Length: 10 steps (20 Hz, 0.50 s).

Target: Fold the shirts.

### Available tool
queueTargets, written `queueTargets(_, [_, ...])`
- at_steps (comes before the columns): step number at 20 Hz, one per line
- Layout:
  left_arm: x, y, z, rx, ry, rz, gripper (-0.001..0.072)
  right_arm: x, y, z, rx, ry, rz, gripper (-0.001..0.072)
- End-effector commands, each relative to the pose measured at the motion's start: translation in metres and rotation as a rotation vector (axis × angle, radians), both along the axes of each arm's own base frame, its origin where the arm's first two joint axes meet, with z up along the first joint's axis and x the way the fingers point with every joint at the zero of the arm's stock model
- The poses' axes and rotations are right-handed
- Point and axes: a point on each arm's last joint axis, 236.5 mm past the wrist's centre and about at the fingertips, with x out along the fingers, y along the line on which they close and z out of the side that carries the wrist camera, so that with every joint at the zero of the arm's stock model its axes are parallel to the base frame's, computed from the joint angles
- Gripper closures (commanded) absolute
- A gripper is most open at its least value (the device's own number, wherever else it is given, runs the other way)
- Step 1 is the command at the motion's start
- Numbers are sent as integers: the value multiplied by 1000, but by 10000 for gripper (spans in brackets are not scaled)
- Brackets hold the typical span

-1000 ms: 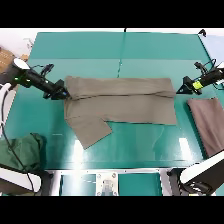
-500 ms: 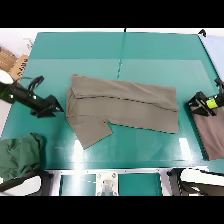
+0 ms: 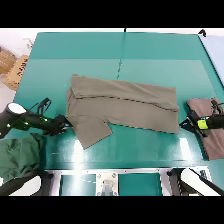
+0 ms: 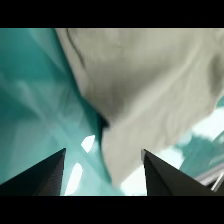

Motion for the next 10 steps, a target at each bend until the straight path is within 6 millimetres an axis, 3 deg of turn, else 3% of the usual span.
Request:
queueTargets(1, [16, -3, -14, -24, -79, 113, 166, -14, 14, -10, -3, -30, -52, 529])
queueTargets(3, [18, -6, -17, -45, -88, 153, 167, -22, 22, -20, 21, -4, -58, 267])
queueTargets(4, [19, -11, -18, -58, -103, 160, 187, -24, 25, -26, 31, -4, -69, 256])
queueTargets(5, [21, -18, -19, -55, -131, 144, 417, -24, 29, -32, 41, -10, -90, 256])
queueTargets(6, [22, -26, -20, -43, -160, 110, 534, -23, 32, -37, 54, -20, -117, 256])
queueTargets(7, [21, -35, -21, -30, -176, 83, 536, -21, 33, -42, 59, -30, -144, 250])
queueTargets(8, [21, -42, -20, -29, -189, 53, 677, -21, 34, -46, 62, -36, -164, 241])
queueTargets(10, [24, -47, -10, -41, -218, 10, 682, -11, 27, -49, 44, -75, -211, 241])
